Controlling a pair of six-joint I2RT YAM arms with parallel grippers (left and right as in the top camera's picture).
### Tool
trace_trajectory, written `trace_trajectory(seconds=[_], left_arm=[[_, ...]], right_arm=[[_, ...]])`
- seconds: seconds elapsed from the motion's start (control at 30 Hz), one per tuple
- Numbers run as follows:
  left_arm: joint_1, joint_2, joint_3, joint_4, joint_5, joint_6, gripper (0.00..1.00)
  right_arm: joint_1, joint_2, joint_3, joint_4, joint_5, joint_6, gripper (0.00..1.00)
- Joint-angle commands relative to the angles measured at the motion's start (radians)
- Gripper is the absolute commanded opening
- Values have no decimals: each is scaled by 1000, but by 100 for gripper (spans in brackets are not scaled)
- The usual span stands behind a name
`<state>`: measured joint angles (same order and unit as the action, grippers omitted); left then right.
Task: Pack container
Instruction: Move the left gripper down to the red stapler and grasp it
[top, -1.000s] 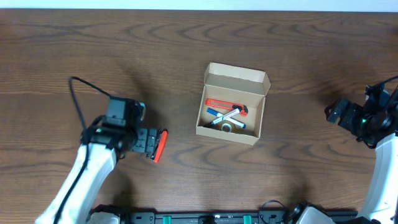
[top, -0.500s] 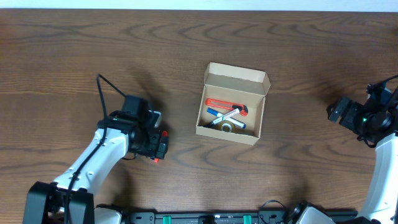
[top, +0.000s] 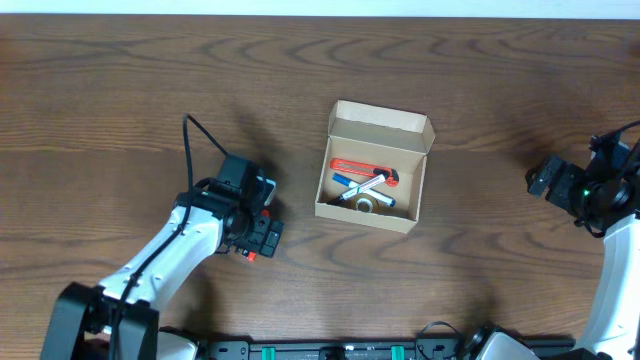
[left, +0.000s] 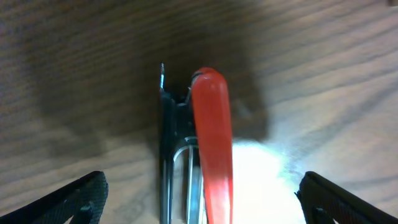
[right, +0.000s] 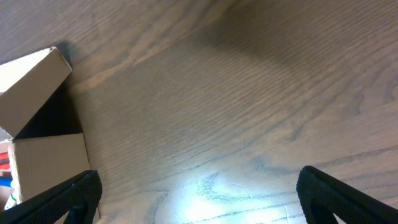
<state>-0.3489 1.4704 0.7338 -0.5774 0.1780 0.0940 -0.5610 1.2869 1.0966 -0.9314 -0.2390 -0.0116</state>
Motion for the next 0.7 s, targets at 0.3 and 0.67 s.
trace_trajectory(seconds=[0.3, 0.67], left_arm=[[-1, 79, 21, 41, -32, -12, 93], [2, 90, 21, 63, -63, -19, 89]], right_arm=[[0, -13, 1, -15, 2, -12, 99], [0, -13, 1, -15, 2, -12, 99]])
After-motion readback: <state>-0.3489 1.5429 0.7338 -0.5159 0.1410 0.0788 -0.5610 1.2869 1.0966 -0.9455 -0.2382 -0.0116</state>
